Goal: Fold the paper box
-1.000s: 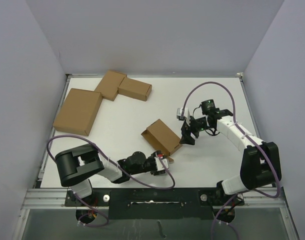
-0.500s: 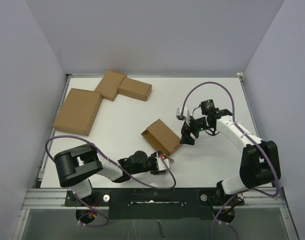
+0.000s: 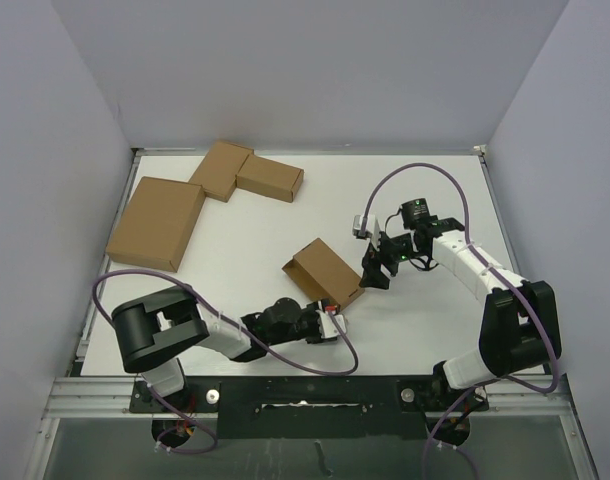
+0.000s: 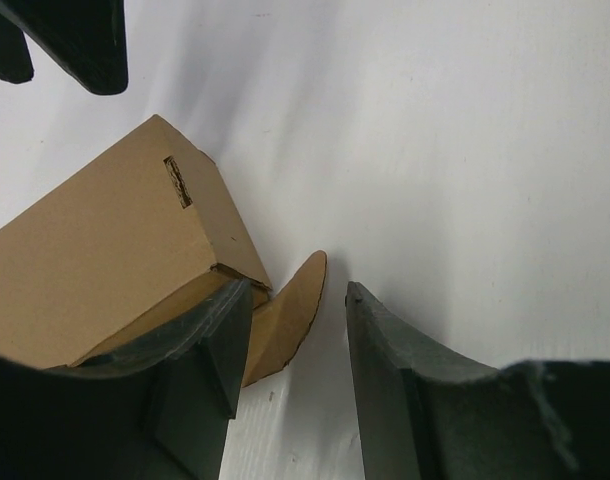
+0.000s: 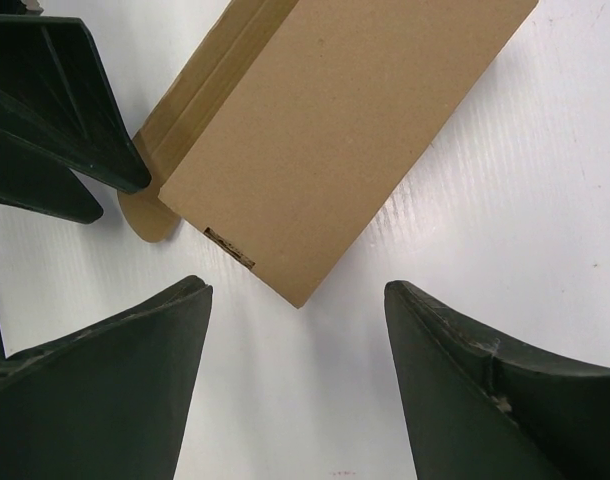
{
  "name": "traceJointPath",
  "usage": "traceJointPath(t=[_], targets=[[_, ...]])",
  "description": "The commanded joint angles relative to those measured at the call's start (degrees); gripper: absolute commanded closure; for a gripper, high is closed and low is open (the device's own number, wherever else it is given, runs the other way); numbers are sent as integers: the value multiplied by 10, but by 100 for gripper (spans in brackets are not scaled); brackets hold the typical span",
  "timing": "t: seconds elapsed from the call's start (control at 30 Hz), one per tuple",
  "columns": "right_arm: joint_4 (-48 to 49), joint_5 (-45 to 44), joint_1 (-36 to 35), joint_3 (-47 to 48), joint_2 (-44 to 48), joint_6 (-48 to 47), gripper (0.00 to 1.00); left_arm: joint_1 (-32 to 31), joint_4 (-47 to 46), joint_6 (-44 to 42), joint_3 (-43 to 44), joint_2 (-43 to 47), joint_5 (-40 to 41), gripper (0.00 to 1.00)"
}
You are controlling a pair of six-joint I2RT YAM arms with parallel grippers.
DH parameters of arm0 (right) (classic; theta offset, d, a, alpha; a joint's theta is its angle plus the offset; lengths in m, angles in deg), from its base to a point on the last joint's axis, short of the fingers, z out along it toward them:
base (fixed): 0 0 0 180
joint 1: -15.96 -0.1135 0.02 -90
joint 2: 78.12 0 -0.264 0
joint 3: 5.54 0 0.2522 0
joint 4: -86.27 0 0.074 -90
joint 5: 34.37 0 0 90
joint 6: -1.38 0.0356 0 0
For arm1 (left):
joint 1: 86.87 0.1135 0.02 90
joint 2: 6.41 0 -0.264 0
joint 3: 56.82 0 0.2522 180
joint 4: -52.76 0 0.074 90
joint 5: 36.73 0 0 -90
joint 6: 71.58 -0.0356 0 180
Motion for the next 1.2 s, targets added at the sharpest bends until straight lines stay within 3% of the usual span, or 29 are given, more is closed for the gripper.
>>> traceJointPath(t=[0.0,0.5,0.93,1.17], targets=[[12,3,2,25,0,9,29,-2,-17,-3,24,-16,-10,59],[25,4,8,33,-16,60,30,-3,-19,1,40,-46,-3,66],[48,7,11,31,-27,111,30,-2,-30,6,41,-57,9,85],[53,93,41,45,-71,190,30,-2,-33,11,38,-58,19,95]])
